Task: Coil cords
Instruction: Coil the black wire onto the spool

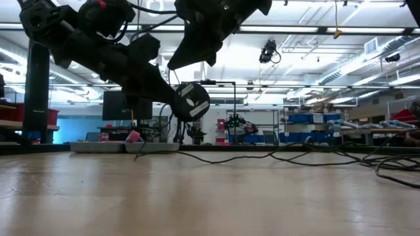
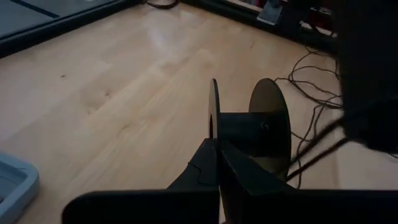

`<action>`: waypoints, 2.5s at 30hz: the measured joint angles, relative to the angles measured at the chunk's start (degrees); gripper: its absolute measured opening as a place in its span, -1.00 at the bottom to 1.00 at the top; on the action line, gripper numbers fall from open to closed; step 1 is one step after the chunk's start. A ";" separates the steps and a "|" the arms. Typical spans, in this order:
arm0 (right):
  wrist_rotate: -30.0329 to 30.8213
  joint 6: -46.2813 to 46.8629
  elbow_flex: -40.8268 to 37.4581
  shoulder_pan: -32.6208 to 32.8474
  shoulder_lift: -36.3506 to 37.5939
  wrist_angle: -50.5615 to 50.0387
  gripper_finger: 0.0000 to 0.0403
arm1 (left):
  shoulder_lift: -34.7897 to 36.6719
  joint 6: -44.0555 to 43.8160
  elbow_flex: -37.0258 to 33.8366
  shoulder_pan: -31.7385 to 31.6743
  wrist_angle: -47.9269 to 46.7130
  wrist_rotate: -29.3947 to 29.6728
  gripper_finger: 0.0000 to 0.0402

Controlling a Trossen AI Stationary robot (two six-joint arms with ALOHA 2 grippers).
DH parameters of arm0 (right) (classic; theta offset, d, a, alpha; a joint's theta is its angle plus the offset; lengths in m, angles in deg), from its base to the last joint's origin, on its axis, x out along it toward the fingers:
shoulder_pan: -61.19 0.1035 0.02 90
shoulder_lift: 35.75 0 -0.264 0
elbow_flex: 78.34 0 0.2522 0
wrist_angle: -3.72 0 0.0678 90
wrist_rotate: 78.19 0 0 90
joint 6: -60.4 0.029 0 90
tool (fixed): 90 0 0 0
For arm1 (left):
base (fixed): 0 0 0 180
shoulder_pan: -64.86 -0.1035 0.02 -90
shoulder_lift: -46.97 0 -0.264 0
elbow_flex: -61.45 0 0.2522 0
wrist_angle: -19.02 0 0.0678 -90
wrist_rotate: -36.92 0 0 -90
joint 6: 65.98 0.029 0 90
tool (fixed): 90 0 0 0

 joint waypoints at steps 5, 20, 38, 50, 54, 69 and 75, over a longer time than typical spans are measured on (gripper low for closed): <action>4.30 1.99 0.00 -0.04 1.20 -5.90 -1.00 | -0.02 0.18 0.14 0.00 -1.34 0.17 -1.00; 9.03 8.20 -5.80 0.77 3.39 -15.54 -0.96 | 0.17 0.09 0.13 0.02 1.35 0.70 -1.00; 13.81 17.67 -34.92 2.43 3.12 43.02 -0.94 | 6.40 -0.41 -0.55 0.04 1.90 8.52 -1.00; 13.60 21.02 -42.91 2.93 2.99 55.15 -0.81 | 6.45 0.33 -0.49 0.00 4.82 15.12 -1.00; 16.06 20.96 -42.91 2.91 2.99 55.99 -0.76 | 6.47 1.14 -0.49 0.00 6.67 15.06 -1.00; 23.84 30.90 -49.42 3.64 3.11 55.63 -0.74 | 8.33 3.04 -0.50 0.04 6.65 14.49 -1.00; 25.64 36.06 -56.56 6.50 3.67 66.43 -0.74 | 8.82 3.04 -0.51 0.04 5.74 14.06 -1.00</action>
